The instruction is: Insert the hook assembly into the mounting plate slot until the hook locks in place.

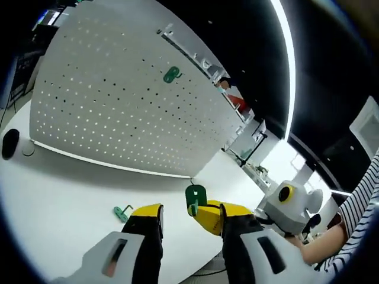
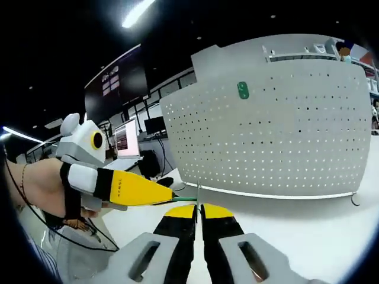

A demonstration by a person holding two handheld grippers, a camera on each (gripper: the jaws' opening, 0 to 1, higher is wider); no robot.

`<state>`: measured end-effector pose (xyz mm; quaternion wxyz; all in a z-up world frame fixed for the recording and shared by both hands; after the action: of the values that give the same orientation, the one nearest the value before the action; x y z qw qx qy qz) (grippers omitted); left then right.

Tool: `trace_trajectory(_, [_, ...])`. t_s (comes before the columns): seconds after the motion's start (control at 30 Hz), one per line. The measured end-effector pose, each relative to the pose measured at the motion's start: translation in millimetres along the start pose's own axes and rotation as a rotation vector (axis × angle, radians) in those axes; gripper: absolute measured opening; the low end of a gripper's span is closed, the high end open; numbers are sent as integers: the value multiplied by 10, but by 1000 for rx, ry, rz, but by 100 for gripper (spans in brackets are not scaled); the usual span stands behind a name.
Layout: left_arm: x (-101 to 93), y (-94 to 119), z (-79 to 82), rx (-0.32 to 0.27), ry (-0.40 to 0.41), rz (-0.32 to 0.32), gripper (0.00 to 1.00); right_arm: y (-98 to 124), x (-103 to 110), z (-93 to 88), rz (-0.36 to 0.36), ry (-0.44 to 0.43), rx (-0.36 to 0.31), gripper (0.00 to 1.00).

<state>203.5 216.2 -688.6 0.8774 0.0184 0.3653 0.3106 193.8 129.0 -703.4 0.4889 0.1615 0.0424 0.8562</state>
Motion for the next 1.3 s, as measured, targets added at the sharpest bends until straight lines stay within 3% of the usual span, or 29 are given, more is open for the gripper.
trace_trajectory(0.6, [-79, -52, -46, -34, 92, -65, 10, 63, 95, 30, 6, -25, -32, 1])
trace_trajectory(1.3, [-34, 32, -10, -50, 145, -66, 2, 53, 184, 65, 27, -4, -36, 1])
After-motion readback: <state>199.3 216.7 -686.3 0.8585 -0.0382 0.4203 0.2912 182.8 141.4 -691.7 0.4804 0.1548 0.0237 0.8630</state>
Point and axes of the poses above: the point that each gripper's makers call its tool centre point, and the gripper's own axes: y roughly backward along the fingers, x roughly to its left, z roughly out of its top, the point moved 5 cm from there along y, roughly backward along the fingers
